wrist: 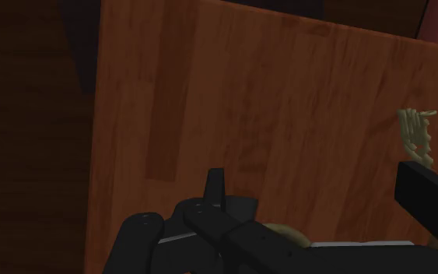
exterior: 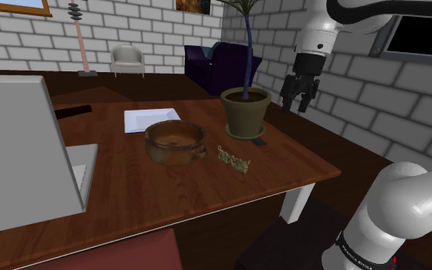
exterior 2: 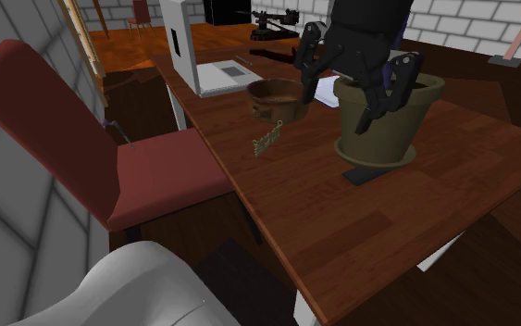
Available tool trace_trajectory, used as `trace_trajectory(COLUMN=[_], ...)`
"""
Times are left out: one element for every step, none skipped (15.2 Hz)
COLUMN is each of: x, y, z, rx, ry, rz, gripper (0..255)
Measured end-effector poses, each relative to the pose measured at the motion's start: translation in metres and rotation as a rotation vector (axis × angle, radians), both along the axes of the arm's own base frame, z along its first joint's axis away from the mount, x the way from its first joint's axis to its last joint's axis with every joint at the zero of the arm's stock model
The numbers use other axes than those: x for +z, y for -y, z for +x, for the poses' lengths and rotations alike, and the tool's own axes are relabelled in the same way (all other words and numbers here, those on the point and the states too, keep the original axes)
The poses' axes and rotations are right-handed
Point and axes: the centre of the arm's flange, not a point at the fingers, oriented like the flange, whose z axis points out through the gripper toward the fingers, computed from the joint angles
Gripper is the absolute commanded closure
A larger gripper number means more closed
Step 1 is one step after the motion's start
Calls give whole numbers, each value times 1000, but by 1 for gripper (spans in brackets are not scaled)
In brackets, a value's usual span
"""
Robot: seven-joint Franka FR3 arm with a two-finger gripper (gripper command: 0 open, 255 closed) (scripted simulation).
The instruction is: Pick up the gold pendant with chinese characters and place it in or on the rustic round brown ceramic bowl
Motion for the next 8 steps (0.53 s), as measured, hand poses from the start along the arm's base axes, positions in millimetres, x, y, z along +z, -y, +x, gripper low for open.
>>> trace_trajectory(x=[0, -3, -5, -10, -15, -22, -27, -29], y=[0, -7, -16, -26, -34, -46, -58, -68], z=[0, 3, 7, 14, 18, 23, 29, 34], rx=[0, 8, 21, 36, 52, 68, 85, 102], ry=[0, 0, 0, -1, 0, -1, 0, 0], rz=[0, -3, -7, -12, -18, -24, -30, -36], gripper=[0, 0, 0, 0, 0, 0, 0, 0])
